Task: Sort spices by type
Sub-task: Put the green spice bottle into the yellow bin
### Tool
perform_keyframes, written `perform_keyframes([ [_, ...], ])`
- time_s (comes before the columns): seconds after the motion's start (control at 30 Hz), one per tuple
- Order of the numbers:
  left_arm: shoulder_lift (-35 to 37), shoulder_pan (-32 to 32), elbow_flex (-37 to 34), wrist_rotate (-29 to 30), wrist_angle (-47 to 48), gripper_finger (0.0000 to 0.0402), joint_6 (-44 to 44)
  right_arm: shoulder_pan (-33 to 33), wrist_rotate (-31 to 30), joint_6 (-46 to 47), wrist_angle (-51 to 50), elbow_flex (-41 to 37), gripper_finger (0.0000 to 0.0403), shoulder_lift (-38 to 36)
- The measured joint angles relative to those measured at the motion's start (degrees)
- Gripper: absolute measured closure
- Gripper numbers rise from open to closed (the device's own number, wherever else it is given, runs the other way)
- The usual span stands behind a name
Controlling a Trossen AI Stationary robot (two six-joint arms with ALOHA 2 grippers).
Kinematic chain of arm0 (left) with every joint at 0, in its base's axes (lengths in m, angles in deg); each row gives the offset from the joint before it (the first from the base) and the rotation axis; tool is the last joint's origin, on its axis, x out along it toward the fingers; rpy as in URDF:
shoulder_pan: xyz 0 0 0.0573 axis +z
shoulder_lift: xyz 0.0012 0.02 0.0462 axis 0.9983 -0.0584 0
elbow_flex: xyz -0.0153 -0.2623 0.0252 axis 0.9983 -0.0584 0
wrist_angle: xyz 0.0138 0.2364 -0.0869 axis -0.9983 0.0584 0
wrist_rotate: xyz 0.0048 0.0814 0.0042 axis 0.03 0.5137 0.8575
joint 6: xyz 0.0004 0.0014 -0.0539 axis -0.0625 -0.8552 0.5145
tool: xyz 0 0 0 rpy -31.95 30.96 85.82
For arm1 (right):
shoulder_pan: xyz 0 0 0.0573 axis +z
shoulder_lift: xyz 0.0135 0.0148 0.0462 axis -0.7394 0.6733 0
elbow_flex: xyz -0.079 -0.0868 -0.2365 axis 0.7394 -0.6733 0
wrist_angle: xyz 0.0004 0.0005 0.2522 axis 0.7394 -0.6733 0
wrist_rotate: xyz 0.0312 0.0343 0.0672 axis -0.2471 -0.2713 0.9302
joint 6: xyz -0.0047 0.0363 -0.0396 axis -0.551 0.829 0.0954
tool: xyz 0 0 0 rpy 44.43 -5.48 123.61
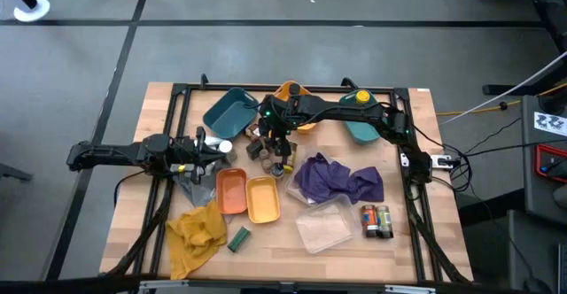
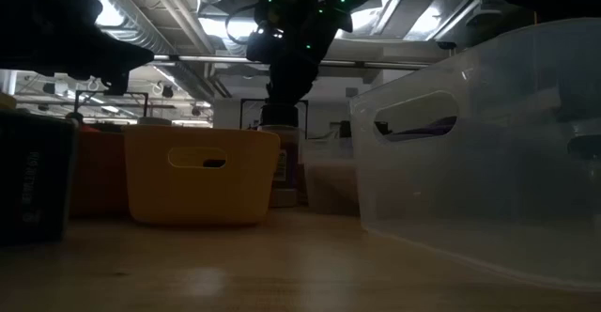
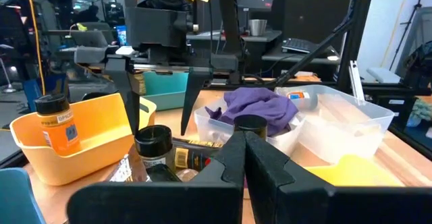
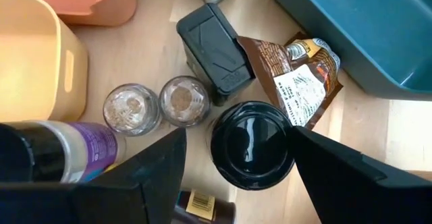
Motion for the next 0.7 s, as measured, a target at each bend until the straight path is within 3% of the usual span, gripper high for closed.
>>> perform_keyframes([
  [0.7, 0.0, 0.0, 0.0, 0.0, 0.0, 0.0402, 0.0, 0.0, -0.6, -0.2, 0.4, -0.2, 0.0139, -1.2],
])
